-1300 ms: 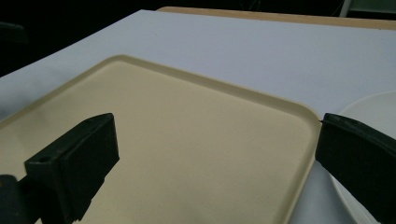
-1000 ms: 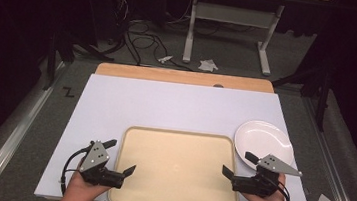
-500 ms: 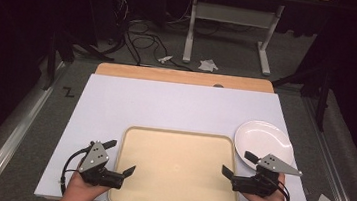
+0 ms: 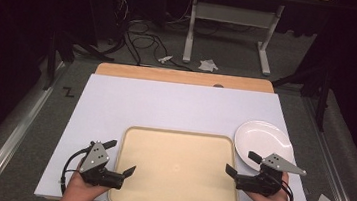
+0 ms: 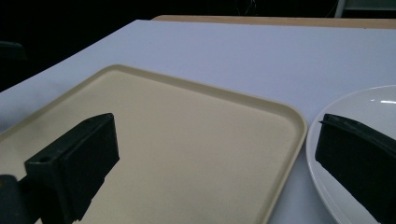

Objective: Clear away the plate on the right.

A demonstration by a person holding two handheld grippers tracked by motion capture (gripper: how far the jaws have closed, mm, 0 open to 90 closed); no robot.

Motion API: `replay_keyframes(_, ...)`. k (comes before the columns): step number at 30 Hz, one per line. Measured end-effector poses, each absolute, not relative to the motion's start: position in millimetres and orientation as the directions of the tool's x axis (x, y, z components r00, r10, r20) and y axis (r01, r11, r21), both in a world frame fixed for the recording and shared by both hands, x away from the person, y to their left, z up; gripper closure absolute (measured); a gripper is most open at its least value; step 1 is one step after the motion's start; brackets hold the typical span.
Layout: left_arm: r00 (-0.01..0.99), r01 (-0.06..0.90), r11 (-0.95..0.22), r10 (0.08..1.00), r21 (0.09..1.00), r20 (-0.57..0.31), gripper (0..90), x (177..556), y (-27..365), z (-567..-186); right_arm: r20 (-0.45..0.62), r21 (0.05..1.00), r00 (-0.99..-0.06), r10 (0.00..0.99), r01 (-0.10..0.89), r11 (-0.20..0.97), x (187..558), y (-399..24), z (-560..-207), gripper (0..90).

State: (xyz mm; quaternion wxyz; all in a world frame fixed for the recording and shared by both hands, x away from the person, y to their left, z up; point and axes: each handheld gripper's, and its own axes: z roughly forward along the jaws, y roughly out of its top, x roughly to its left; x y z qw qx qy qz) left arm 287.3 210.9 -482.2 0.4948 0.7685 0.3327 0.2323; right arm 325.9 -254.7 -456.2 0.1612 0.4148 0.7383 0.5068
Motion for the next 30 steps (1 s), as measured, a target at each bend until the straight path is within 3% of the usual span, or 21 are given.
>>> replay_keyframes(30,0.675,0.273,-0.294,0.737,0.916,0.036,0.7,287.0,210.8,-481.5,0.199,0.877,-0.5,0.843,0.475,0.075,335.8,-299.5,-459.0,0.0)
